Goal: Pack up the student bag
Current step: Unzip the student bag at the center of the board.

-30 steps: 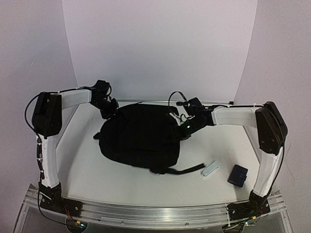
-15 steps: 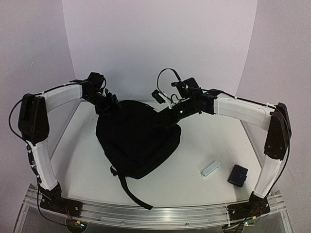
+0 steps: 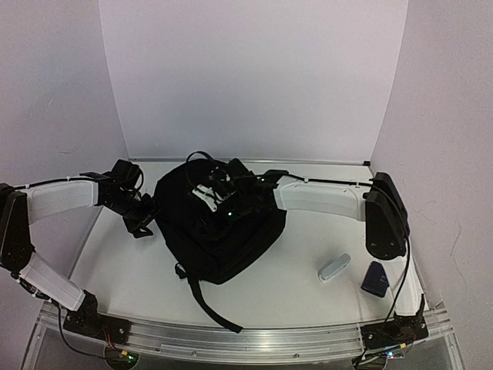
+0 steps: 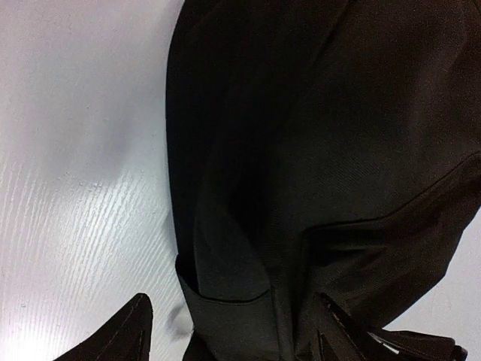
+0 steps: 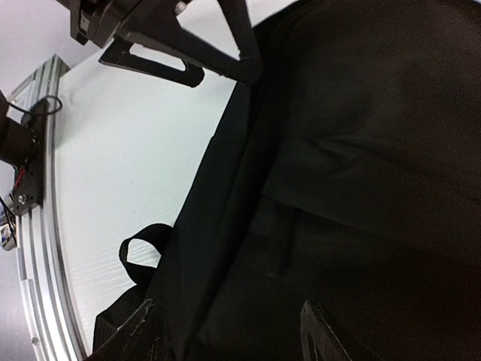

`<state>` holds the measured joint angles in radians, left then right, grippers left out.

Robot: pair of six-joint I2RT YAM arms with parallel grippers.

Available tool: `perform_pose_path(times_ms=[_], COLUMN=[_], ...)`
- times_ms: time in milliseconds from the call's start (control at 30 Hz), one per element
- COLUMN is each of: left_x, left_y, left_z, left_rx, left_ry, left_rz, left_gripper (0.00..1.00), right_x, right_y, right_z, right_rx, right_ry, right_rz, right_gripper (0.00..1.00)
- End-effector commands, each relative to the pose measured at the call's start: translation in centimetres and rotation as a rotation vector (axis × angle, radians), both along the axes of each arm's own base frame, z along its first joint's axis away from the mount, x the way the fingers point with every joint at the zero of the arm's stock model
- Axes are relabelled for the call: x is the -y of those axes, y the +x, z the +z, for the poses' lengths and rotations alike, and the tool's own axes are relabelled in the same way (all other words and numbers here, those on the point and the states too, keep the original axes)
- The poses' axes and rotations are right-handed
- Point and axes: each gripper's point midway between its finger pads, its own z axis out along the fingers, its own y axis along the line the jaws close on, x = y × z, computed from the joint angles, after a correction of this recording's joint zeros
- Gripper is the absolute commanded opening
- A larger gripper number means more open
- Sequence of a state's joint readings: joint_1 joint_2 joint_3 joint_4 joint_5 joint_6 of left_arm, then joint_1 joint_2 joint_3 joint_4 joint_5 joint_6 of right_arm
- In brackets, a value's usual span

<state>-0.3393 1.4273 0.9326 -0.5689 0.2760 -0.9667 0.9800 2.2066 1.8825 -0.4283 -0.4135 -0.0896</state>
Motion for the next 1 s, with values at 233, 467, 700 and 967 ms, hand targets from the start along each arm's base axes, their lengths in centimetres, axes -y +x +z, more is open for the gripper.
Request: perform_pose_path(times_ms=[233,467,700,967], left_x=[0.6,1.1,1.7,1.0], left_y=[2.2,3.1,3.8,3.7], left_z=[1.7,1.4,0.2,-1.8], left_rx=[0.087,0.086,0.069,0.021], left_ry=[-0.056,-0.051,-0.064,-0.007], left_rz=[0.049,0.026,0.018,0.030], left_gripper=[0.71,0.68,0.46,0.09], right_x=[-1.8,-1.1,-0.4,3.9], right_y=[4.1,4.5,3.9,8.6], right_z=[-2.4,-4.3,-2.4,1.0], right_rx=[0.102,0.127,0.142,0.208], right_ry=[-0.046,-0.106,-0.095,-0.094], right_rz=[-0.100,-0.109,-0.083,-0.192], right_gripper=[0.46,0.33,0.00,0.00])
